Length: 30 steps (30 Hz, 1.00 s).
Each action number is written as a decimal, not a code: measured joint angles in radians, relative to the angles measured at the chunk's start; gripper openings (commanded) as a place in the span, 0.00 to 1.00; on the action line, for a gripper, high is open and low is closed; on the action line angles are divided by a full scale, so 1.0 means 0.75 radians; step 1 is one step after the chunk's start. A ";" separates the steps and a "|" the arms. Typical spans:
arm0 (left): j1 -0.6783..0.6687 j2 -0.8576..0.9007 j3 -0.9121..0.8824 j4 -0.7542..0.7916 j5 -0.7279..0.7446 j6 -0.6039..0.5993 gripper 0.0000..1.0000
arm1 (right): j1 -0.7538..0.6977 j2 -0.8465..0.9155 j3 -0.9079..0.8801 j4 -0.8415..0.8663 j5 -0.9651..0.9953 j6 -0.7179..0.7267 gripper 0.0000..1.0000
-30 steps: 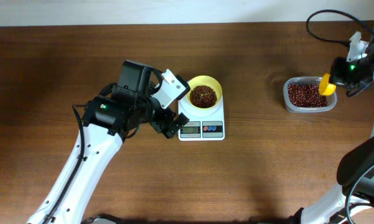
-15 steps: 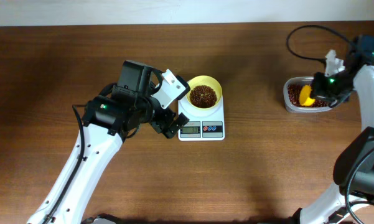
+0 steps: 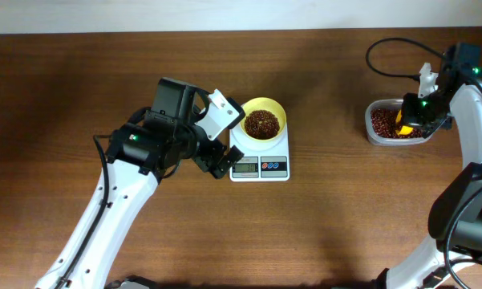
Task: Scoop item into bowl and weigh 50g on scale
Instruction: 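Scoop more red beans from the tub with the right gripper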
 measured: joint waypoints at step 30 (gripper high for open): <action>0.000 0.000 0.001 0.000 0.000 0.000 0.99 | -0.211 0.003 -0.096 0.044 -0.589 0.019 0.04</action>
